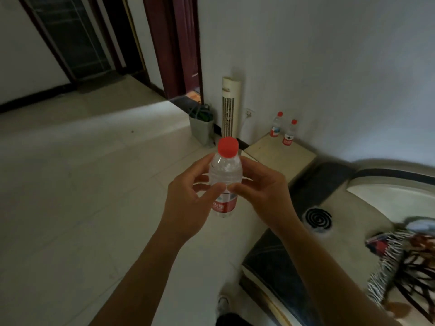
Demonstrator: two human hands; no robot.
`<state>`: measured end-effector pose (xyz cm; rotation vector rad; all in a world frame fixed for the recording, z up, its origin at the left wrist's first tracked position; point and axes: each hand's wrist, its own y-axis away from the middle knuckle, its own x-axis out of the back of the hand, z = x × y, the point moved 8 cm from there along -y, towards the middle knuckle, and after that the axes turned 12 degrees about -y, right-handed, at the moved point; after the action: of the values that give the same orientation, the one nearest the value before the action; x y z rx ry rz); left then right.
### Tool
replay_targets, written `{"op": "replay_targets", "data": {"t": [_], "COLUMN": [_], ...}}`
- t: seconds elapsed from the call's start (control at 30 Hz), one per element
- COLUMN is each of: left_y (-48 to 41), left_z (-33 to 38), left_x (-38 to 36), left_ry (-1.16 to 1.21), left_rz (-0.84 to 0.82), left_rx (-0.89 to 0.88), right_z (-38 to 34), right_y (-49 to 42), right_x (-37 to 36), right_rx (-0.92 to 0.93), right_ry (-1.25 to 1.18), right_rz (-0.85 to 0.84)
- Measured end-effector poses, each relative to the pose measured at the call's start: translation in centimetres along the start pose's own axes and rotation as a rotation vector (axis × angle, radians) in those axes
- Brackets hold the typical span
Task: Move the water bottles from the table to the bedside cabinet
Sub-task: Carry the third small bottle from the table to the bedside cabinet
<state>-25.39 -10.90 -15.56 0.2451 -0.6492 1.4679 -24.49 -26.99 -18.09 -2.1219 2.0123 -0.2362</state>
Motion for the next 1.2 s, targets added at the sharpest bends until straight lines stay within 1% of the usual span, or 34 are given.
{"op": "replay_targets", "data": {"t": [0.1,0.3,0.4,0.67,0.8,0.9,1.03,1.13,1.2], "left_y": [-5.2,-15.0,-19.7,-32.4,-37.7,-41.2,-44.6,-47.4,-49.4], "left_z": [-0.3,-0.9,-1.9,-4.6,-5.0,-4.9,-4.2,-3.8,-3.6], "left_x": [-0.4,-2.9,-4.9,-10.8,-14.0,-17.1,-21.4,-25.4,-27.8], "left_ry": [0.003,0.037,0.063,0.141,0.213,0.219,0.247,0.221,0.196], "left_rz": [-0.016,-0.09,-0.152,-0.307,-0.405,-0.477,-0.568,-0.633,-0.642], "left_rx": [-0.002,-0.035,-0.054,-0.138,-0.168,-0.204,-0.203,-0.21,-0.212], "right_z": [0.6,2.0,3.5,7.6,8.8,9.8,11.0,12.6,14.1], "right_y": [-4.7,-12.8,-16.5,-25.2,-28.5,-30.6,-32.3,-33.4,-34.6], "right_x": [1.1,4.4,6.3,11.4,14.1,16.3,20.2,23.6,26.0], "right_rx": [-0.006,-0.004,-0.007,-0.03,-0.043,-0.075,-0.092,-0.093,-0.086], "right_ry": [-0.051,-0.059,-0.037,0.04,0.073,0.118,0.17,0.159,0.129], "right_rz": [0.024,0.098,0.137,0.358,0.486,0.555,0.63,0.692,0.714]}}
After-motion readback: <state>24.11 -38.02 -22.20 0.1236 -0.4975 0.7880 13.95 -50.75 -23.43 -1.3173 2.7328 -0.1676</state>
